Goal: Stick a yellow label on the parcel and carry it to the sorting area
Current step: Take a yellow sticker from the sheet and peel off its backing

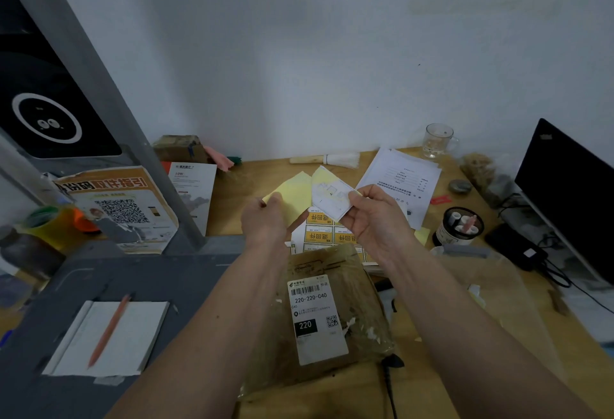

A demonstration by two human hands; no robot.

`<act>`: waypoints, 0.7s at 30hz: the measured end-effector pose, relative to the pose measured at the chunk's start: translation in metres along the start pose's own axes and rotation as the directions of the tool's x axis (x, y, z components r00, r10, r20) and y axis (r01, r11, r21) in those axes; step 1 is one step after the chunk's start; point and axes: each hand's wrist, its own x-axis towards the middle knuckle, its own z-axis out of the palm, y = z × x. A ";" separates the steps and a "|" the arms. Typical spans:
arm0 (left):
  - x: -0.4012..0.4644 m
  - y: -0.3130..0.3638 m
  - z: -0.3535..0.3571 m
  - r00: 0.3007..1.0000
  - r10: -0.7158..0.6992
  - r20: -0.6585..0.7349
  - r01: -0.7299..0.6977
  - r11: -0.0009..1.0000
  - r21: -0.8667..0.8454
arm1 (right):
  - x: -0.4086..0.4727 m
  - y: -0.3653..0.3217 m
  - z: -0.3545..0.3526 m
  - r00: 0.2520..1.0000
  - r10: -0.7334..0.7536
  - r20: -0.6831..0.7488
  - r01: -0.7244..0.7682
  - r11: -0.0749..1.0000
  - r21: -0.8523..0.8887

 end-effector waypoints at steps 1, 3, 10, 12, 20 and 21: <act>0.001 -0.001 0.000 1.000 0.000 -0.003 0.000 1.000 0.018 | 0.000 -0.001 -0.002 1.000 -0.006 -0.001 0.006 1.000 -0.007; 0.002 -0.002 0.000 1.000 0.001 0.002 -0.001 0.999 0.045 | 0.000 -0.004 -0.005 1.000 -0.014 -0.001 0.014 1.000 -0.012; 0.002 -0.009 0.010 1.000 -0.003 -0.022 0.004 0.999 0.049 | -0.002 -0.009 -0.022 0.999 -0.034 -0.021 0.034 0.999 0.020; 0.005 -0.012 0.011 0.999 -0.010 -0.044 0.012 0.998 0.060 | -0.004 -0.013 -0.031 0.996 -0.056 -0.063 0.059 0.996 0.059; -0.006 -0.050 0.041 0.980 -0.066 0.185 0.017 0.966 0.257 | -0.013 -0.037 -0.069 0.978 -0.133 -0.163 0.148 0.985 0.085; -0.010 -0.058 0.046 0.971 -0.083 0.225 0.010 0.952 0.307 | -0.016 -0.041 -0.076 0.973 -0.144 -0.181 0.162 0.982 0.093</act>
